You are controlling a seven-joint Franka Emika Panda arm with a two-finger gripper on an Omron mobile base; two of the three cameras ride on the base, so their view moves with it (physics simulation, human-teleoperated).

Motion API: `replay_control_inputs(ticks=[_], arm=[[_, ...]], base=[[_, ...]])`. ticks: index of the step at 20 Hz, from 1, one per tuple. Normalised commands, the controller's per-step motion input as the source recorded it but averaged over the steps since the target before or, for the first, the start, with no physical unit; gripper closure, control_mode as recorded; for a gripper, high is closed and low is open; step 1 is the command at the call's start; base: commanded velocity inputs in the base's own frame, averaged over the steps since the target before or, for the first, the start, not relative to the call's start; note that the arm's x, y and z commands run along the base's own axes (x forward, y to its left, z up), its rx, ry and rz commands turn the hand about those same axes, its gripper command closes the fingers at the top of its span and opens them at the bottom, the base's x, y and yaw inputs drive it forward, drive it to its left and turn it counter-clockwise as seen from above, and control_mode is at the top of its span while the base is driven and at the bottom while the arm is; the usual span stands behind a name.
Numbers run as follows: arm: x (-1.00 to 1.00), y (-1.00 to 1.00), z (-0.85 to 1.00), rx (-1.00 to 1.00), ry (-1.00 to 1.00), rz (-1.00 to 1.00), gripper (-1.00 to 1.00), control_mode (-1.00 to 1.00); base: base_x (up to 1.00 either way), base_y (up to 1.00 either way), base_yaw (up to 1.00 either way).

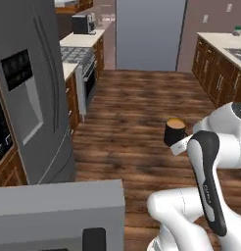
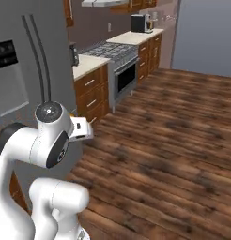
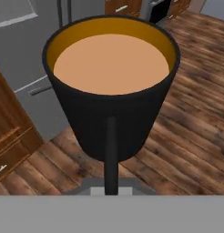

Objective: Pick the cup of tea, navigate to the dining table, and place it on the saucer.

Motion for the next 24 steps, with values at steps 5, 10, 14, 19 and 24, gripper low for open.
replay_control_inputs(ticks=[5, 10, 14, 19, 24], arm=[[0.0, 0.0, 0.0, 0.0, 0.0, 0.0, 1.0, 1.0], [0.0, 0.0, 0.0, 0.0, 0.0, 0.0, 1.0, 1.0], [0.0, 0.0, 0.0, 0.0, 0.0, 0.0, 1.0, 1.0], [0.0, 0.0, 0.0, 0.0, 0.0, 0.0, 1.0, 1.0], [0.0, 0.0, 0.0, 0.0, 0.0, 0.0, 1.0, 1.0]], base=[[0.0, 0.2, -0.96], [0.01, 0.18, -0.95], [0.43, 0.31, -0.8], [0.76, 0.49, -0.59], [0.69, 0.56, -0.48]])
